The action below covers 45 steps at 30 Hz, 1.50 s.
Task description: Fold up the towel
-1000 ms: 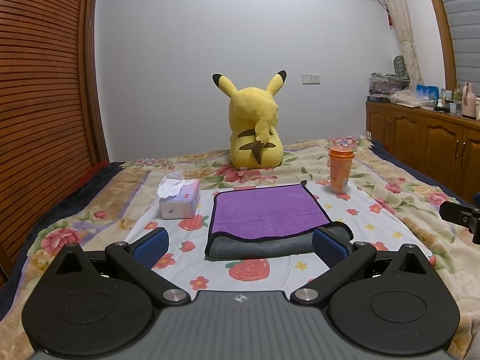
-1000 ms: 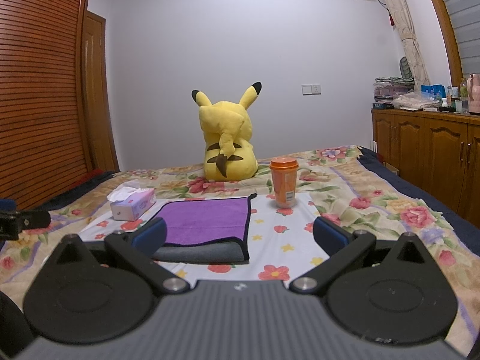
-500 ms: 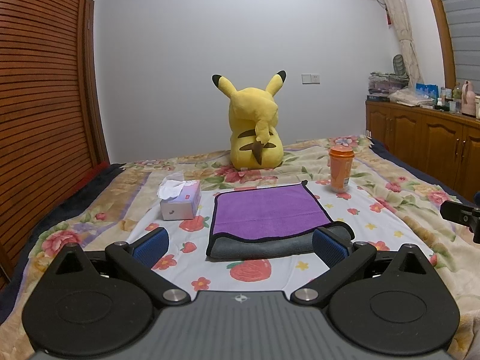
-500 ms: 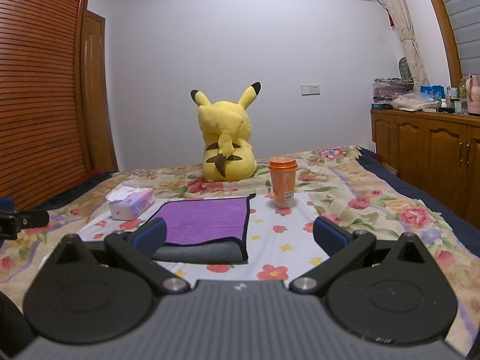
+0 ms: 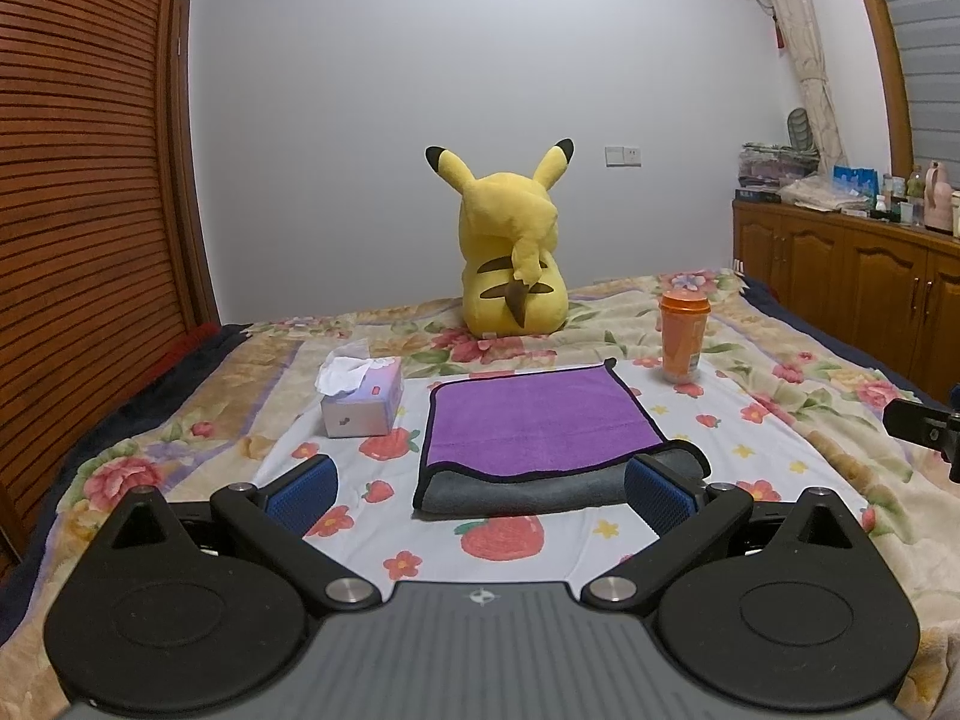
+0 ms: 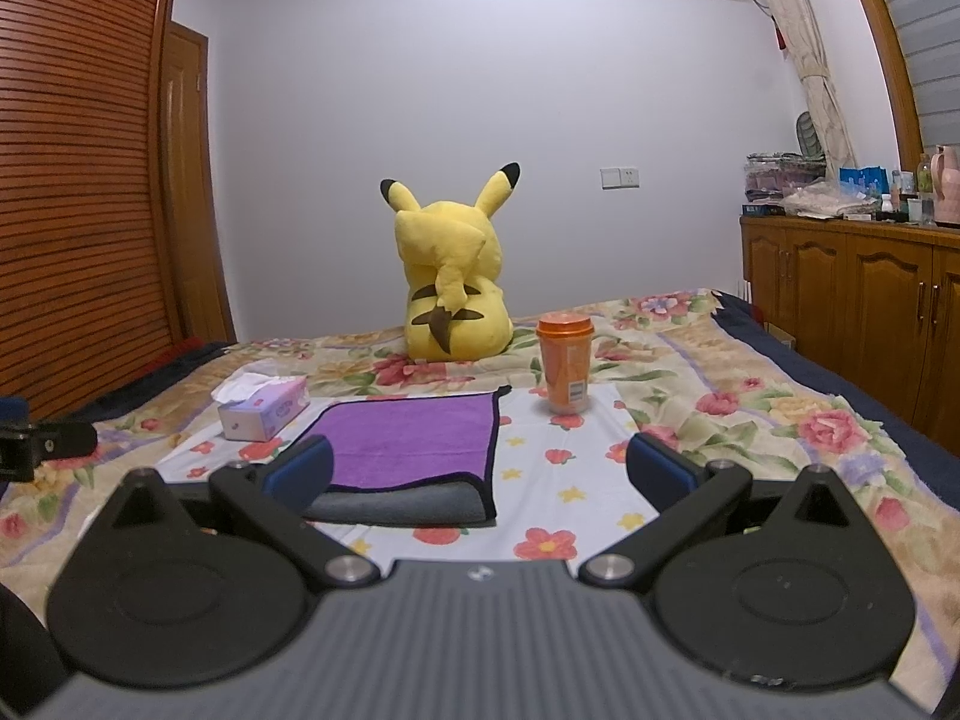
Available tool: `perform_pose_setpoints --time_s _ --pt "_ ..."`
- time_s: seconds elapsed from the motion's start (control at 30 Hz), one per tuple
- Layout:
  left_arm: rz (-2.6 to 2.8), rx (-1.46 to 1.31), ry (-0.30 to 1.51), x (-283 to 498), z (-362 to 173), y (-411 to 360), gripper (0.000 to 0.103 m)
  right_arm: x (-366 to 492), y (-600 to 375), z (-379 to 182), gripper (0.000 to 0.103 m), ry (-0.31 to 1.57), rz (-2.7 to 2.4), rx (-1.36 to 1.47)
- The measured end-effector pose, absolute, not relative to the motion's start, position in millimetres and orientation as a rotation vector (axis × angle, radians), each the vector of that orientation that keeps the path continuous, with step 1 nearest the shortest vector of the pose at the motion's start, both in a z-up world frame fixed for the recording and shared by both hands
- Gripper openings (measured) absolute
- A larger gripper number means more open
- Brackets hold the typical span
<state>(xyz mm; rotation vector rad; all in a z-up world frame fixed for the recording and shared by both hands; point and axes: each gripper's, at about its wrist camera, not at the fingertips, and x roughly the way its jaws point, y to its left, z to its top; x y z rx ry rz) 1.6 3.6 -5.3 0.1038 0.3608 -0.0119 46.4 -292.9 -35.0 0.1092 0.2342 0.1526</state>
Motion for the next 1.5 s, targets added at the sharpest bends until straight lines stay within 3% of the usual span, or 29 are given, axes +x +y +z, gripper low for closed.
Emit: perform_pose_setpoints --time_s 1.5 --pt "-0.047 0.123 0.466 81.9 -16.1 28.5 0.103 111.3 -264.4 -59.6 0.103 0.402 0.218 0.010"
